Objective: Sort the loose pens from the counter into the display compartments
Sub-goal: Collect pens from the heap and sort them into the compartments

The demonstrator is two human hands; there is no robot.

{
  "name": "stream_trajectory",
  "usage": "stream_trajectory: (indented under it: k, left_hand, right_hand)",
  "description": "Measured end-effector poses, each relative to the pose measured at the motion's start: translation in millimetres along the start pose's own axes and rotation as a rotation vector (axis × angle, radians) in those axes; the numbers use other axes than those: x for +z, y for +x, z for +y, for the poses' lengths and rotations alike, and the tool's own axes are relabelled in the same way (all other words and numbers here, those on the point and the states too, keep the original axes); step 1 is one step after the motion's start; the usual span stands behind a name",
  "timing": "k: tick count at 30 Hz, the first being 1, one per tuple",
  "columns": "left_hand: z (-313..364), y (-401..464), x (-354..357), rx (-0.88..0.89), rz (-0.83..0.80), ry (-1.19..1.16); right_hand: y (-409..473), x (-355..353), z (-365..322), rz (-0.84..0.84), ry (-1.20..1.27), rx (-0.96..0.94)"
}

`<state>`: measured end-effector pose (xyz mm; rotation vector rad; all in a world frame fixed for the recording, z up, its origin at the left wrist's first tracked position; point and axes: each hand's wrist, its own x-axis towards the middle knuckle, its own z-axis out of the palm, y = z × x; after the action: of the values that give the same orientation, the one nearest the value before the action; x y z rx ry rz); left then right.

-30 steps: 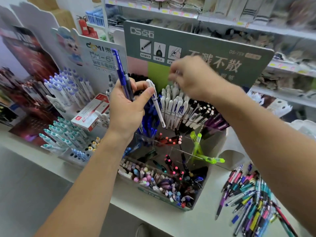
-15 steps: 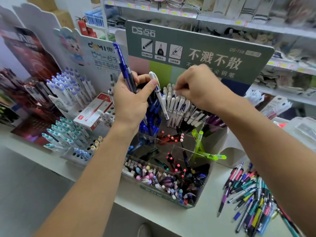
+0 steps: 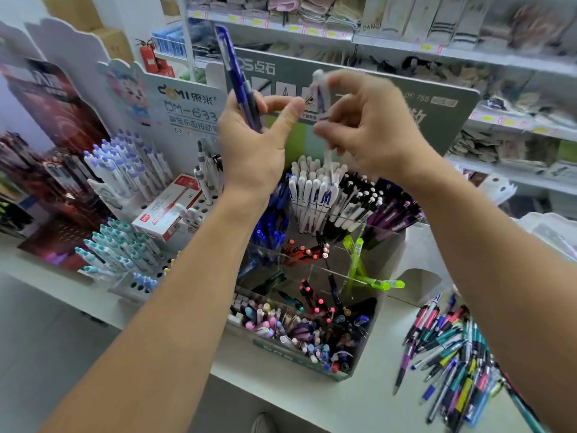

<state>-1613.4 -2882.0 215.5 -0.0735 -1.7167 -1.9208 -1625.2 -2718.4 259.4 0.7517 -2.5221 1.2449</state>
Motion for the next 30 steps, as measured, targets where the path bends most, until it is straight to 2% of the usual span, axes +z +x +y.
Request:
stream_trajectory:
  k: [2,4,6,11,17,22,25,28,30]
  left_hand:
    - [-9,-4,-6,-0.002,0.019,0.24]
    - [-25,-17,-13,-0.112,-0.118,0.358]
    - [-41,-30,-18,-0.199,-0.219,0.405]
    - [-60,-42,-18,-0.108,-0.134,0.443]
    - [-62,-45,-18,-0.078,-0.107,0.428]
    - [-67,-39,-26,-0.091,-0.156,0.362]
    - [-67,-39,-26,-0.086,-0.153,0.338]
    - [-65,-41,-23,-0.073,-0.137,0.339]
    - [-67,-42,-23,-0.07,-0.131,0.332]
  right_hand:
    - [-4,-4,5,0.219,0.067,0.002]
    - [-10,0,12,0.3,0.114,0.016]
    - [-14,11,20,0.268,0.111,0.041]
    - [-11,16,26,0.279,0.108,0.054]
    - [3,6,15,0.237,-0.268,0.009]
    - [4,7,17,-0.105,-0.514,0.185]
    - [-7,17,27,-0.213,-0.641,0.106]
    - [-16,14,29,-0.173,-0.568,0.112]
    - [-20,7,28,-0.019,-0.443,0.123]
